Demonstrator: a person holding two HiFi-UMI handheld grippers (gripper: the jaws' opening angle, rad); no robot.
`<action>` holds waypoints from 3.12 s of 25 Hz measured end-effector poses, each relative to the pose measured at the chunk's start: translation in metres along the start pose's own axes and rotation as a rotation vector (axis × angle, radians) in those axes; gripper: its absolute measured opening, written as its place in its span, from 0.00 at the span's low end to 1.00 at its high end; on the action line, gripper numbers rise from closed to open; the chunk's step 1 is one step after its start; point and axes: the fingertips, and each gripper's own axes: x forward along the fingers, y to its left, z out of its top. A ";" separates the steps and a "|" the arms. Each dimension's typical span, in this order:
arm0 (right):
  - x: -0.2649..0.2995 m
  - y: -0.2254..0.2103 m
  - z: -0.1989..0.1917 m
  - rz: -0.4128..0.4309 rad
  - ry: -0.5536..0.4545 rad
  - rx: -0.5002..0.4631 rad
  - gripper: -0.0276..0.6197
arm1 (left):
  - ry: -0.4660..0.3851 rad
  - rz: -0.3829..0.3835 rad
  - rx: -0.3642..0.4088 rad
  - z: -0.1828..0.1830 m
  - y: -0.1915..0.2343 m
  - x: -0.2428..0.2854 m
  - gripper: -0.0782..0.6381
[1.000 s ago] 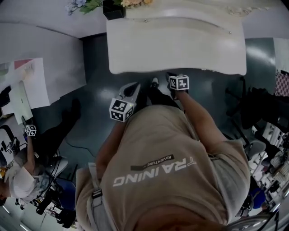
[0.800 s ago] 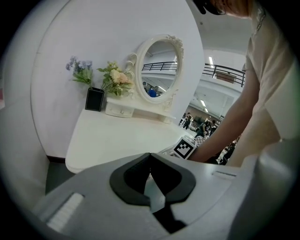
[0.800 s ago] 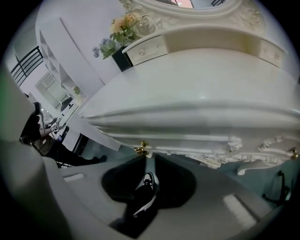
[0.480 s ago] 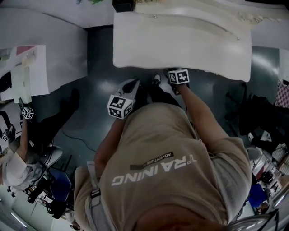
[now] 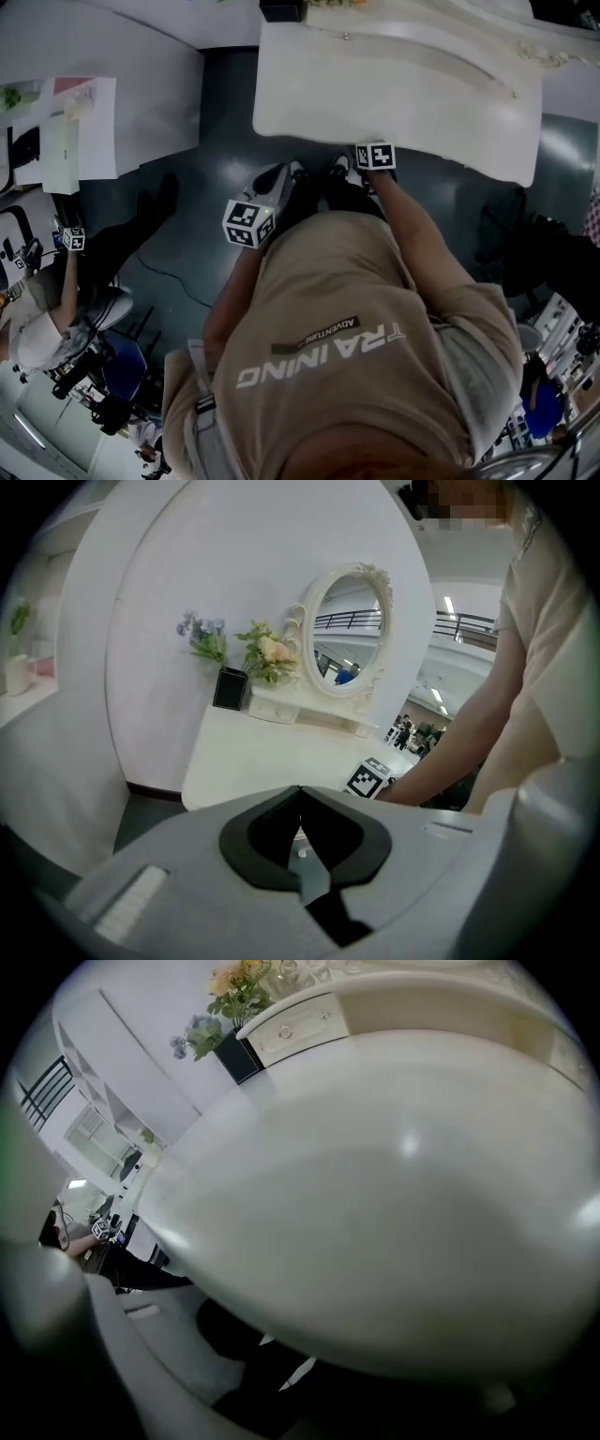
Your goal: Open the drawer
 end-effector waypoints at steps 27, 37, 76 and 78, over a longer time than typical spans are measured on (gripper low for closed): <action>-0.022 0.007 -0.060 0.082 0.003 -0.022 0.24 | -0.016 -0.027 -0.006 -0.004 -0.075 0.025 0.12; -0.028 0.029 -0.101 -0.016 0.055 -0.026 0.24 | -0.010 -0.055 0.012 -0.039 -0.032 -0.039 0.12; -0.056 0.053 -0.223 -0.020 0.090 -0.036 0.24 | 0.041 -0.042 0.040 -0.100 -0.129 -0.070 0.12; -0.058 0.053 -0.228 -0.030 0.104 -0.042 0.24 | 0.036 -0.031 0.033 -0.105 -0.129 -0.077 0.12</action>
